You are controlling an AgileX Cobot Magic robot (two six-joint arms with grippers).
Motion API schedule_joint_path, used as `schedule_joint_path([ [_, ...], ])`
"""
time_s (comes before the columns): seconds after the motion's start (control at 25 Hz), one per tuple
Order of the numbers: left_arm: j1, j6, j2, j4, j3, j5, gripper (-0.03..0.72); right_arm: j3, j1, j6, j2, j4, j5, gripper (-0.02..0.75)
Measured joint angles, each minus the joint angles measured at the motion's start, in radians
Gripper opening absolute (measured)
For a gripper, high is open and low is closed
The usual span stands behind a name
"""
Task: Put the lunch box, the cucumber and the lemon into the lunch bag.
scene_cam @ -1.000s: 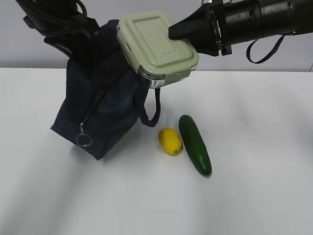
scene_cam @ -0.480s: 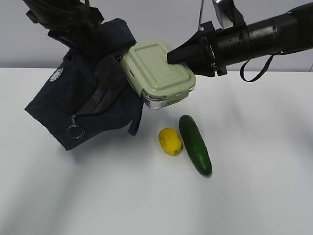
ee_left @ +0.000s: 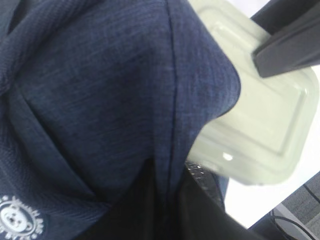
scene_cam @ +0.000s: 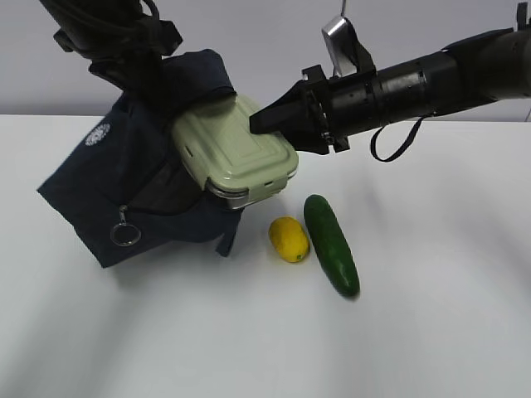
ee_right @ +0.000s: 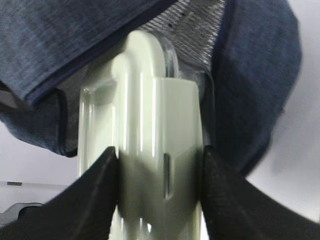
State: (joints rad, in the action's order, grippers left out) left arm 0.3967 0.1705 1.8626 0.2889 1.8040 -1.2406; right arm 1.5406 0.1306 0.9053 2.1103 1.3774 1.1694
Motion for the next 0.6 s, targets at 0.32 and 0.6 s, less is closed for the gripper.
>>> schedule_joint_path([
  [0.32, 0.009, 0.008, 0.018, 0.056, 0.0, -0.004, 0.013, 0.0, 0.027, 0.028, 0.004, 0.04, -0.01, 0.365],
  [0.6, 0.029, 0.009, 0.028, 0.06, 0.0, -0.004, 0.012, 0.004, 0.049, 0.067, 0.021, 0.061, -0.03, 0.365],
])
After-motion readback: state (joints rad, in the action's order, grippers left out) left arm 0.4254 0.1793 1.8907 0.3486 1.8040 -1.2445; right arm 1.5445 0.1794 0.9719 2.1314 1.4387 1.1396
